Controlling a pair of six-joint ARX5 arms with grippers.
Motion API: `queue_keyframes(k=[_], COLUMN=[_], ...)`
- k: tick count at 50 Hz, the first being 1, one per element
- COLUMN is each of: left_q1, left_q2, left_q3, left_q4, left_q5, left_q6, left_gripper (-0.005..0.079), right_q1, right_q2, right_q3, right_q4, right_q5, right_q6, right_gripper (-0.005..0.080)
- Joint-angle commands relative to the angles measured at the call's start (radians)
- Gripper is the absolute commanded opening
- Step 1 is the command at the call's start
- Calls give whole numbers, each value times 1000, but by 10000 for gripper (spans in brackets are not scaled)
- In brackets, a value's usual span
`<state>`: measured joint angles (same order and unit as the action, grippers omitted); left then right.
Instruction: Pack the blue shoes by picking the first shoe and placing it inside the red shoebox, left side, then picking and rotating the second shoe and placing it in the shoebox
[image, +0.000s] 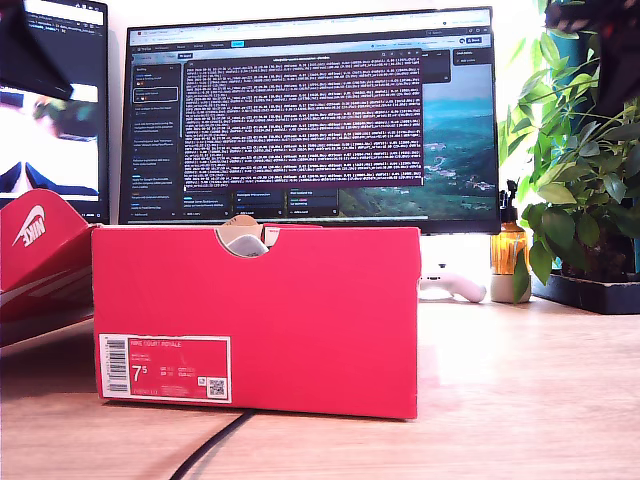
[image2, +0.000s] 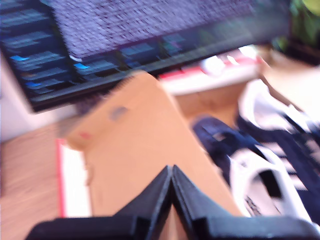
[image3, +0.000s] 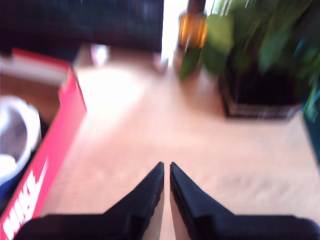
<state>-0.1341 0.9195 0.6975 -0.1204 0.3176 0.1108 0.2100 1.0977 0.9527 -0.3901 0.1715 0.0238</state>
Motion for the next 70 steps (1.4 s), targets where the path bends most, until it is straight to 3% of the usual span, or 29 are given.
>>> queue_keyframes(k=[1,14,28,37,58,70], left_q1=[50,161,136,135,86,63], left_q2=[-3,-5,-69,-150,-183,-182], left_q3=[-8,-32,-88,-175,-241,-252], left_q4=[11,8,10,35,90,89], left_q5=[31,123,114,91,89,64], left_q6=[-15,-85,-113,-134,-163,-163], left_gripper=[-17,-17,-17,-17,-17,-17], right_q1=[-3,0,39,65,58,5], right_q2=[-13,-58,-144,-186,-280,-397], right_q3=[-58,-206,-330,-381,-524,-581], right_q4=[45,135,214,239,260,257], right_q5=[3,-8,2,69,207,174], right_q6=[-14,38,58,76,100,99], right_gripper=[-13,-13,-13,-13,-13,-13])
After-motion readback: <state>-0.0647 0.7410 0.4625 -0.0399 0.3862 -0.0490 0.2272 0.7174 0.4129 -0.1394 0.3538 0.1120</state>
